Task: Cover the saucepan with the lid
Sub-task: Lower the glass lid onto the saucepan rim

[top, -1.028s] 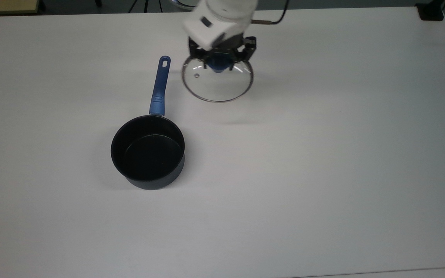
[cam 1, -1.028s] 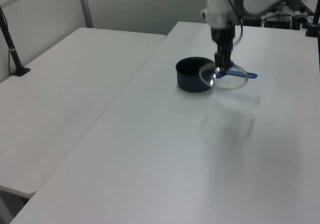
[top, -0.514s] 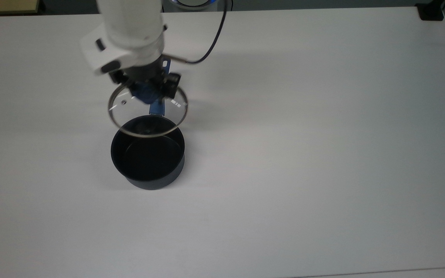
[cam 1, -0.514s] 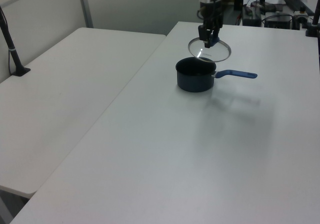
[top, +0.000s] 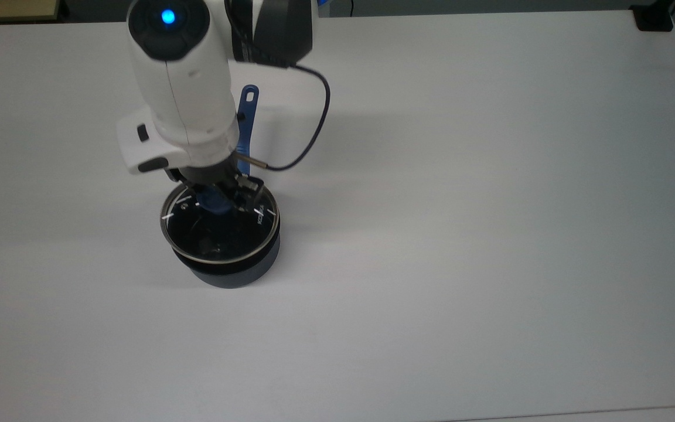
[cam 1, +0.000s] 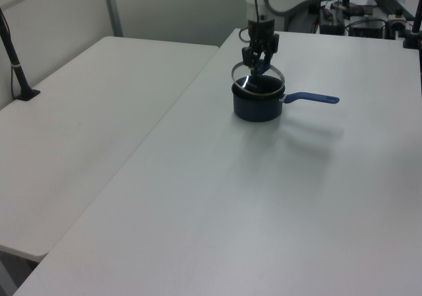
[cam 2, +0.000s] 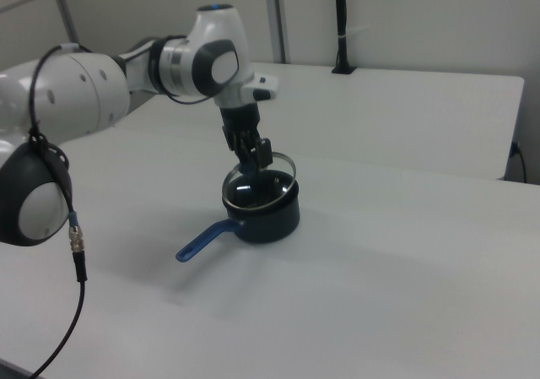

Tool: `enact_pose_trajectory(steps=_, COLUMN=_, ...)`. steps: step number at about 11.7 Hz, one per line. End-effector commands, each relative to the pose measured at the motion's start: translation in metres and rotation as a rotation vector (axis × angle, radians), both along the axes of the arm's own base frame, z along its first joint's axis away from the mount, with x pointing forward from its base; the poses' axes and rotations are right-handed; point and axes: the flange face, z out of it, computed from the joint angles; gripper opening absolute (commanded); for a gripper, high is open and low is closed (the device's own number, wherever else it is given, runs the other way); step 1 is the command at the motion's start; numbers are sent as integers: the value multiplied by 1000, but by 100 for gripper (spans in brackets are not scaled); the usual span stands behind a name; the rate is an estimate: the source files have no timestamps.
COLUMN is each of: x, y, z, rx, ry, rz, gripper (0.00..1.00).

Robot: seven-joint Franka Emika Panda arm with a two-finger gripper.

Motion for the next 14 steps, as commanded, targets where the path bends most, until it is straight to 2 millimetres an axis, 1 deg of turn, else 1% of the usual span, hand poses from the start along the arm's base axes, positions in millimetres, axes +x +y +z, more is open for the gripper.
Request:
enact_pose_trajectory(steps=1, x=8, y=7, z=-11, rx=-25, ry=-7, rz=-22, gripper=39)
enact_pose_trajectory(steps=2, x=8, y=14, z=-12, rx=-25, ry=-2, rz=-13, gripper=39)
enact_pose_trajectory(steps=4, x=7, y=15, z=-19, rx=-27, ry=13, rz=-8, gripper=39)
enact_pose_trajectory(steps=7, x=6, y=16, z=-16, rx=-27, ry=14, rz=-9, gripper=39)
enact_pose_trajectory(steps=8, x=5, y=17, z=-19, rx=-27, ry=28, rz=-10, gripper=39)
enact_pose_trajectory(steps=10, x=-2, y=22, z=-25, rx=-17, ry=91, rz=-41, gripper=39)
enact_pose_trajectory(steps=13, x=-4, y=20, z=-27, rx=-1, ry=105, rz=-101, gripper=39)
enact_pose_trajectory(steps=14, x=-5, y=21, z=-30, rx=5, ry=110, rz=-103, gripper=43)
